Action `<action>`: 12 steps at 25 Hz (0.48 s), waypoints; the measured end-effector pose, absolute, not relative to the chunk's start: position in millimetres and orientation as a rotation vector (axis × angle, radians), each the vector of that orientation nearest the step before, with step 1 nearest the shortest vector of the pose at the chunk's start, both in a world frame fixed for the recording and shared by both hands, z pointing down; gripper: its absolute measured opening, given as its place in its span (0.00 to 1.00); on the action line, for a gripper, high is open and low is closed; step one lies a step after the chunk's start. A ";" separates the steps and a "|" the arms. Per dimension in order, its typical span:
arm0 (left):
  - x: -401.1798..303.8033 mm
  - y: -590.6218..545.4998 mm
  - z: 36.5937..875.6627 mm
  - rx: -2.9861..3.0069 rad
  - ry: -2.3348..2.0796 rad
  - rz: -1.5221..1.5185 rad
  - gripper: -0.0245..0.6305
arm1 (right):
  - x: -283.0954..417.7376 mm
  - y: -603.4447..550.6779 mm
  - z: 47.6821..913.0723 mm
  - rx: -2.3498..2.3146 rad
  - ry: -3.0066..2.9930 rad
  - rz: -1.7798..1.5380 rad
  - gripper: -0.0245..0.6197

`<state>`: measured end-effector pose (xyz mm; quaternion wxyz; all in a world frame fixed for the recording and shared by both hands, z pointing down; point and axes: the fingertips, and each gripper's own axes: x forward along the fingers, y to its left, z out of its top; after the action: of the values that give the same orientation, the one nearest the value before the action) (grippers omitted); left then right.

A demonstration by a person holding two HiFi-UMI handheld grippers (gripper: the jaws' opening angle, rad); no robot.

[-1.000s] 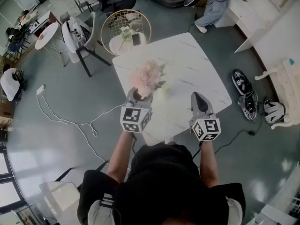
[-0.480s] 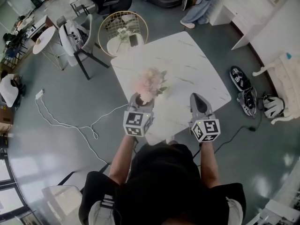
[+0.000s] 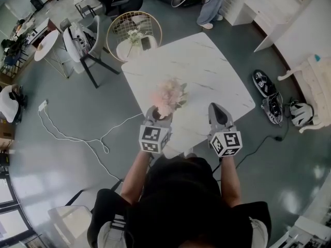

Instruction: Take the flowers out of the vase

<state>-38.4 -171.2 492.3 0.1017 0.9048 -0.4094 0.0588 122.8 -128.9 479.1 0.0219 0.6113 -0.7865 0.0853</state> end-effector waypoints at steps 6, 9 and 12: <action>-39.5 -167.8 501.9 2.662 -1.184 0.199 0.15 | 118.7 -128.9 480.2 1.897 -2.438 0.270 0.04; -40.7 -168.2 505.2 2.659 -1.182 0.208 0.15 | 116.8 -129.6 480.9 1.890 -2.442 0.269 0.04; -41.5 -169.5 505.2 2.658 -1.181 0.209 0.15 | 114.4 -130.4 481.1 1.880 -2.443 0.267 0.04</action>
<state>-41.5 -169.5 505.2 0.1123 0.9057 -0.4025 0.0711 114.4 -130.4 481.1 0.0236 0.6073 -0.7894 0.0862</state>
